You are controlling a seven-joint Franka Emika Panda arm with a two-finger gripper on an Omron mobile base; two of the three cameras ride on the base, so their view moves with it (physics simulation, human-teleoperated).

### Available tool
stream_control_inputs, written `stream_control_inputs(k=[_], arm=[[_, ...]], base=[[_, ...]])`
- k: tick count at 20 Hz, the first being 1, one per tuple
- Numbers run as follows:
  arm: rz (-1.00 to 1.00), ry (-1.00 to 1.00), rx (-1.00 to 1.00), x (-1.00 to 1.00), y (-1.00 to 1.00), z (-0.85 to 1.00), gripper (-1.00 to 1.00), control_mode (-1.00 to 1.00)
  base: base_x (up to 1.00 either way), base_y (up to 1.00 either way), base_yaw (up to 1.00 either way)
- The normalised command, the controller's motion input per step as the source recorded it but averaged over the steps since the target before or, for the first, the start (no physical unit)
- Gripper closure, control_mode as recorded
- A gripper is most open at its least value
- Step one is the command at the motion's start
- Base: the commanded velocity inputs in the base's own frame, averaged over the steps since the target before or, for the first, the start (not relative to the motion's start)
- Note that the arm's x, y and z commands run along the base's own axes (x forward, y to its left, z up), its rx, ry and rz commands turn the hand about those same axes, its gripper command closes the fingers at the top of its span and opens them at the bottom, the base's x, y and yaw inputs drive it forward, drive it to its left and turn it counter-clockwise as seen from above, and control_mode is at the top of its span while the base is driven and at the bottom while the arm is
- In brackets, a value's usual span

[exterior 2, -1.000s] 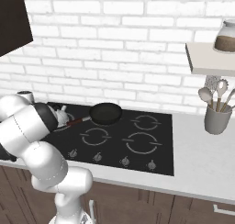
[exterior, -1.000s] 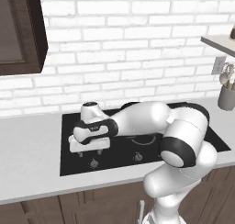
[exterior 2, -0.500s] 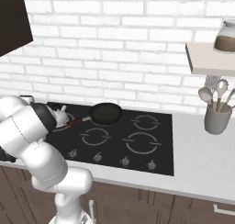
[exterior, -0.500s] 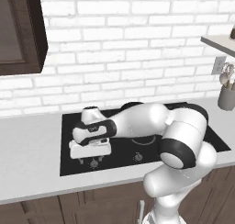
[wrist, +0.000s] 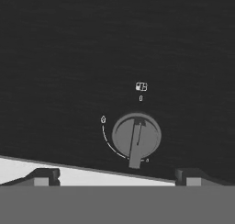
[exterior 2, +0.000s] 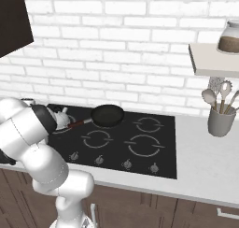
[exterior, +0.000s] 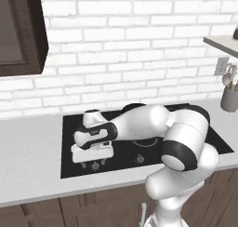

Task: Pick the kettle from the counter and place it on a stove burner. Then turn the burner on.

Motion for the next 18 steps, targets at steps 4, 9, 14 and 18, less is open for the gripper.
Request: stream_control_inputs(k=[4, 9, 14, 18], arm=[[0.07, 0.0, 0.0, 0.01, -0.15, -0.03, -1.0, -1.0], [0.06, -0.04, -0.01, 0.0, -0.08, -0.19, -1.0, -1.0], [0.01, -0.11, -0.03, 0.17, 0.0, -0.3, -1.0, -1.0], [0.0, -0.08, -0.01, 0.32, 0.0, -0.17, -1.0, -1.0]], base=[[0.0, 0.0, 0.0], [0.0, 0.0, 0.0], [0.0, 0.0, 0.0], [0.0, 0.0, 0.0]])
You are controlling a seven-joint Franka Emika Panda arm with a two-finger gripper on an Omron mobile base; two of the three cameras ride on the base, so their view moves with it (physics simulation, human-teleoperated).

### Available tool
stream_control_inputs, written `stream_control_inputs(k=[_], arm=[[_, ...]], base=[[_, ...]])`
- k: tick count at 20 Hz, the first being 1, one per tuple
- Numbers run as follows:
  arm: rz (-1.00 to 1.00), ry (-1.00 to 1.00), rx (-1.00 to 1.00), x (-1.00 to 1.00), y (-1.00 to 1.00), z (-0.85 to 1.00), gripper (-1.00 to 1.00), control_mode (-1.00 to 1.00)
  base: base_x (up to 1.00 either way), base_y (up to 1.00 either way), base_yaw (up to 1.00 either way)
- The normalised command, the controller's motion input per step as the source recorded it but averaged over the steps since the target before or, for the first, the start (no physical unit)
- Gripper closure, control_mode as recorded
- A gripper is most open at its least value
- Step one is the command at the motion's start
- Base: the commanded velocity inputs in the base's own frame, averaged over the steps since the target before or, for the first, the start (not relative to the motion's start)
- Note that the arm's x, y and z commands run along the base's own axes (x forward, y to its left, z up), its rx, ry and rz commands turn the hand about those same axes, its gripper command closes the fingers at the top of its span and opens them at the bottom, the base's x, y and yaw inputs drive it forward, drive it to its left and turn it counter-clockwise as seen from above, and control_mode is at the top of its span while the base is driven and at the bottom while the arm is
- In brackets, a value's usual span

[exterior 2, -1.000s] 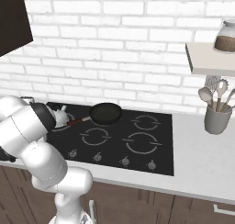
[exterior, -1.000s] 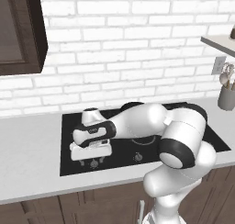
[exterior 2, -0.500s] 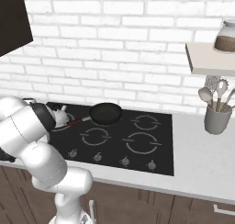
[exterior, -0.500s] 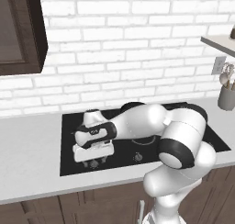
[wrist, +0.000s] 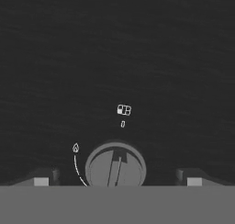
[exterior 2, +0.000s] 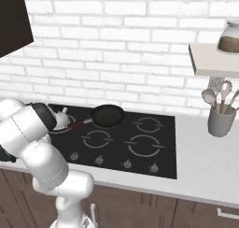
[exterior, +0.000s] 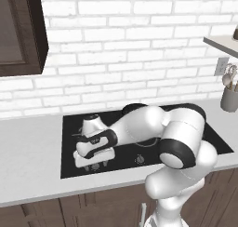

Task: Pick the kettle from the counter and place it on a stove burner. Then turn the burner on.

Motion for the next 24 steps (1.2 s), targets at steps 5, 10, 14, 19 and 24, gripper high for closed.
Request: stream_control_inputs(k=[5, 10, 14, 19, 24], arm=[[0.0, -0.04, 0.0, 0.33, 0.0, -0.07, -1.0, -1.0], [0.0, -0.02, 0.0, 0.0, 0.0, -0.17, -1.0, -1.0], [0.0, 0.0, 0.0, -0.44, -0.01, -0.28, 1.0, -1.0], [0.0, 0.0, 0.0, -0.46, -0.06, -0.2, 1.0, -1.0], [0.0, 0.0, 0.0, -0.11, 0.0, -0.05, 1.0, -1.0]], base=[[0.0, 0.0, 0.0], [0.0, 0.0, 0.0], [0.0, 0.0, 0.0], [0.0, 0.0, 0.0], [0.0, 0.0, 0.0]])
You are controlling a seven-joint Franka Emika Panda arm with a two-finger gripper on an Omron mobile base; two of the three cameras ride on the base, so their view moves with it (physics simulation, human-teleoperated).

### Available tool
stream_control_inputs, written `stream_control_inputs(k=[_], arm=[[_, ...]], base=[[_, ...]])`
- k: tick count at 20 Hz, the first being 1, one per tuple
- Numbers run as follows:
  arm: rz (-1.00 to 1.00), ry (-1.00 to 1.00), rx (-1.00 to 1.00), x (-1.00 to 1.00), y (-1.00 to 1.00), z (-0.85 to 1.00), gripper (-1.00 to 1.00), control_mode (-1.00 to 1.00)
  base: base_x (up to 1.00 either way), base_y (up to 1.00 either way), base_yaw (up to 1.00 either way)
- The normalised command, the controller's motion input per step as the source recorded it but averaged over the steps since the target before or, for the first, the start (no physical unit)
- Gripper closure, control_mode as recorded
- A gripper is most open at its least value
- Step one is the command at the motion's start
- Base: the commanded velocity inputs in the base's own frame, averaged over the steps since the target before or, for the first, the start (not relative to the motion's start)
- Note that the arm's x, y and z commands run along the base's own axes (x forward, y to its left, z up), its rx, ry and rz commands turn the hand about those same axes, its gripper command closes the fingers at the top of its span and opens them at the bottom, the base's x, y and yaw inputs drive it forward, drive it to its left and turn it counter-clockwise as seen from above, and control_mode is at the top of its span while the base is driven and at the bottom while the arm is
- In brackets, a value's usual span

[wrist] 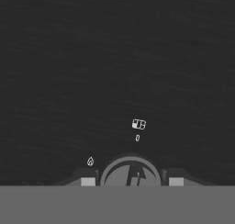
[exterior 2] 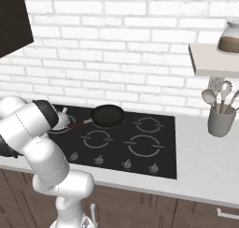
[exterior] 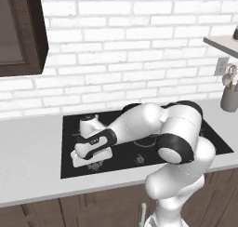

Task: Pick the kettle from the counter and place it on a stove burner. Then turn the burner on.

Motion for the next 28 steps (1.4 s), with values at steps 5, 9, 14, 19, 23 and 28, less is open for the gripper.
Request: stream_control_inputs(k=[5, 9, 14, 19, 23, 28], arm=[[0.0, 0.0, 0.0, 0.0, 0.0, 0.0, 1.0, -1.0], [0.17, 0.09, 0.0, 0.0, 0.0, -0.2, 1.0, -1.0], [0.43, 0.14, 0.0, -0.02, 0.0, -0.4, 1.0, -1.0], [0.48, 0.07, 0.0, -0.13, -0.01, -0.4, 1.0, -1.0], [0.51, 0.01, 0.0, -0.19, -0.11, -0.43, 1.0, -1.0], [0.55, 0.0, 0.0, -0.12, -0.24, -0.46, 1.0, -1.0]], base=[[0.0, 0.0, 0.0], [0.0, 0.0, 0.0], [0.0, 0.0, 0.0], [0.0, 0.0, 0.0], [0.0, 0.0, 0.0], [0.0, 0.0, 0.0]])
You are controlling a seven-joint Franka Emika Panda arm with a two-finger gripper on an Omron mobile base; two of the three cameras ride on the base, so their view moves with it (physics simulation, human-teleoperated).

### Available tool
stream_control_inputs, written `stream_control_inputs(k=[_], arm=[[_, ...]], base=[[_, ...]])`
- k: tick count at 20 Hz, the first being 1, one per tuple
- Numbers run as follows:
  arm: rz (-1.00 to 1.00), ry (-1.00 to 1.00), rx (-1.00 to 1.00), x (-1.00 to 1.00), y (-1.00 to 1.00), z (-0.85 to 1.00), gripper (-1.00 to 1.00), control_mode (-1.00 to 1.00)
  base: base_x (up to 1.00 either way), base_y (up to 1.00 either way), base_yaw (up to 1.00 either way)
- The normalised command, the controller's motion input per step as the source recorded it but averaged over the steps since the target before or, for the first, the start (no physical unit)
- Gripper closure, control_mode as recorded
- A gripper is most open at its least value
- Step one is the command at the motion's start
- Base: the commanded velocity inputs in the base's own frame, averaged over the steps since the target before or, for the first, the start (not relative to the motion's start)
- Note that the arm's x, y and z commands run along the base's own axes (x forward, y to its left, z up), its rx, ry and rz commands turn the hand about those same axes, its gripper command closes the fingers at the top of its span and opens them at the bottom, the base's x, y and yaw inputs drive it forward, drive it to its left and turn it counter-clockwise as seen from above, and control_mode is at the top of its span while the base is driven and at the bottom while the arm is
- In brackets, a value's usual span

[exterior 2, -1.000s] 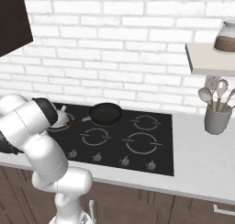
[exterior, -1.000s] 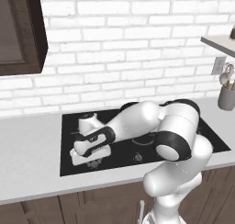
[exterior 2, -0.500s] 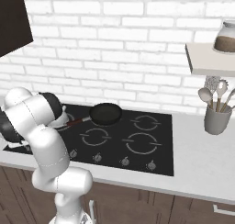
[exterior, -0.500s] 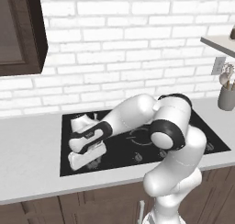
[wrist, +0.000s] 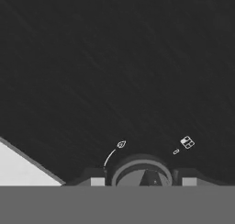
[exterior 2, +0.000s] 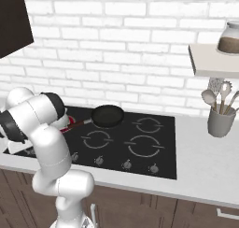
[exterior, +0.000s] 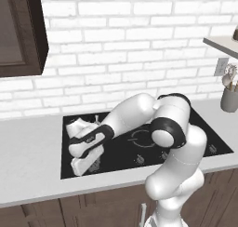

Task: Pick the kettle from the counter and place it on a stove burner. Then turn the burner on.

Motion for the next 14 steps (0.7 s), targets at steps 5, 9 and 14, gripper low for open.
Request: stream_control_inputs(k=[5, 9, 14], arm=[[0.55, 0.0, 0.0, -0.1, -0.41, -0.48, 1.0, -1.0], [0.54, 0.0, 0.0, -0.16, -0.45, -0.55, 1.0, -1.0], [0.54, 0.0, 0.02, -0.19, -0.46, -0.56, 1.0, -1.0]], base=[[0.0, 0.0, 0.0], [0.0, 0.0, 0.0], [0.0, 0.0, 0.0]])
